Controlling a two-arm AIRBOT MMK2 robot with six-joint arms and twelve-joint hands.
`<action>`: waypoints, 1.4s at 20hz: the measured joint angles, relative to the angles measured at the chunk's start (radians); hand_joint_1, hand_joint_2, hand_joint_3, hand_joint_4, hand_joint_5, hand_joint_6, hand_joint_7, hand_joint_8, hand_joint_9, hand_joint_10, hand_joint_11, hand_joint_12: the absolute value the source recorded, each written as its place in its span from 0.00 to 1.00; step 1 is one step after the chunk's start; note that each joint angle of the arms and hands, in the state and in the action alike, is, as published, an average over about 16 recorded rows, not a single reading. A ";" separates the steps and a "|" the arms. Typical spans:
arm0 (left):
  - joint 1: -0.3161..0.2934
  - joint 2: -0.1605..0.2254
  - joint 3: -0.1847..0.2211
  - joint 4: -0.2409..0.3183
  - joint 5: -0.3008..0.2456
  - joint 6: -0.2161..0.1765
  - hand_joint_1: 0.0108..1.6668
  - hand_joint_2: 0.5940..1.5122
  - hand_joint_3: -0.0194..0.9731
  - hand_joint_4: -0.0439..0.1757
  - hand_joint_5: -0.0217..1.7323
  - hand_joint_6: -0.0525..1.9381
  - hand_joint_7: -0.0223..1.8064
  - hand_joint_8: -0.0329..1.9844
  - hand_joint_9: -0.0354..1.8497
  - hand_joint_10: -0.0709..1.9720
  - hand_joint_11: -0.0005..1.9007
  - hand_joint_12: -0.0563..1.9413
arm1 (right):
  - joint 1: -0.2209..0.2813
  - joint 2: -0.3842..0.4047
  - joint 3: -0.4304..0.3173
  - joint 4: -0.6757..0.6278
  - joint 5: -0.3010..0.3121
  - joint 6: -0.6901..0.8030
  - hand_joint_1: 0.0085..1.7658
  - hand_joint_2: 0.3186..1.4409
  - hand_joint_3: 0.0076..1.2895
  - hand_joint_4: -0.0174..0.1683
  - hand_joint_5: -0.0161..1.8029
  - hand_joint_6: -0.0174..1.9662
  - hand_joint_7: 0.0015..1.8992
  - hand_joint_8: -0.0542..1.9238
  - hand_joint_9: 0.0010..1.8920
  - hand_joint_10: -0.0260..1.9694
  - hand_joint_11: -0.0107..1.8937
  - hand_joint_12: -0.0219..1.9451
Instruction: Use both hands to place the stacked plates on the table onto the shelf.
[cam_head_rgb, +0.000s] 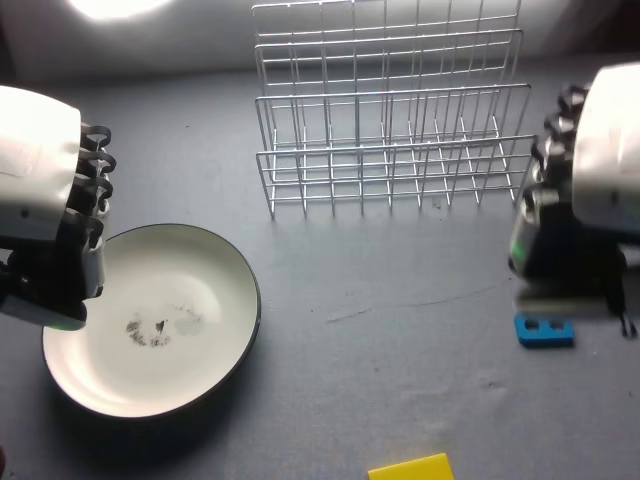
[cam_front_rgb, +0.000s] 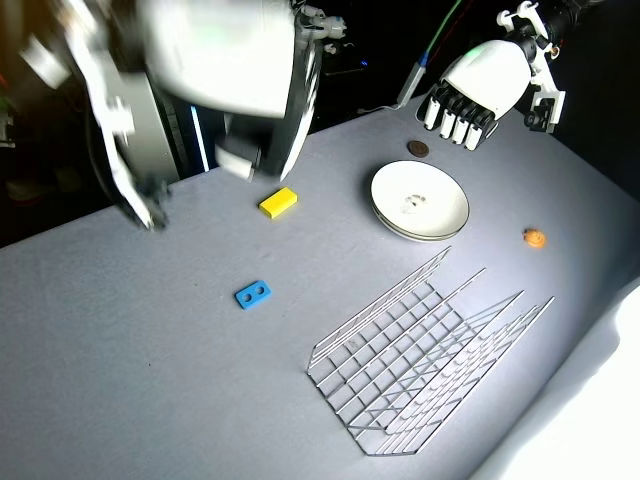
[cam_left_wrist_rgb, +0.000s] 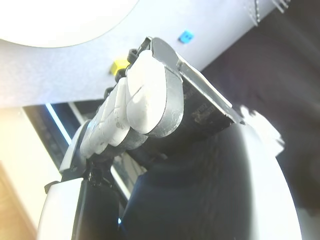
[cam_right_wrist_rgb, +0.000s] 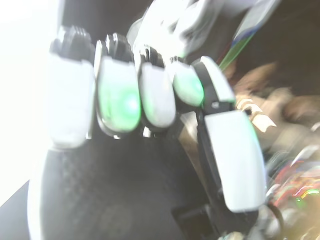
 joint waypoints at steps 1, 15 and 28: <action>0.000 0.000 0.001 0.000 -0.001 0.000 0.09 0.67 0.06 0.37 0.35 0.46 0.36 0.43 0.40 0.42 0.39 0.45 | -0.002 -0.001 0.000 0.005 0.001 -0.007 0.21 0.79 0.03 0.26 0.42 0.51 0.48 0.51 0.49 0.51 0.53 0.53; 0.058 -0.009 0.071 0.030 -0.054 0.052 0.00 0.58 0.04 0.20 0.02 0.02 0.02 0.01 0.02 0.04 0.01 0.04 | -0.083 -0.029 0.002 0.168 0.044 -0.274 0.25 0.70 0.01 0.12 0.09 0.02 0.07 0.03 0.07 0.02 0.02 0.22; 0.267 -0.057 0.235 0.009 -0.079 0.139 0.00 0.58 0.04 0.22 0.02 0.02 0.02 0.01 0.03 0.04 0.01 0.04 | -0.137 -0.052 0.002 0.223 0.066 -0.349 0.72 0.52 0.01 0.11 0.02 0.02 0.01 0.03 0.01 0.02 0.02 0.20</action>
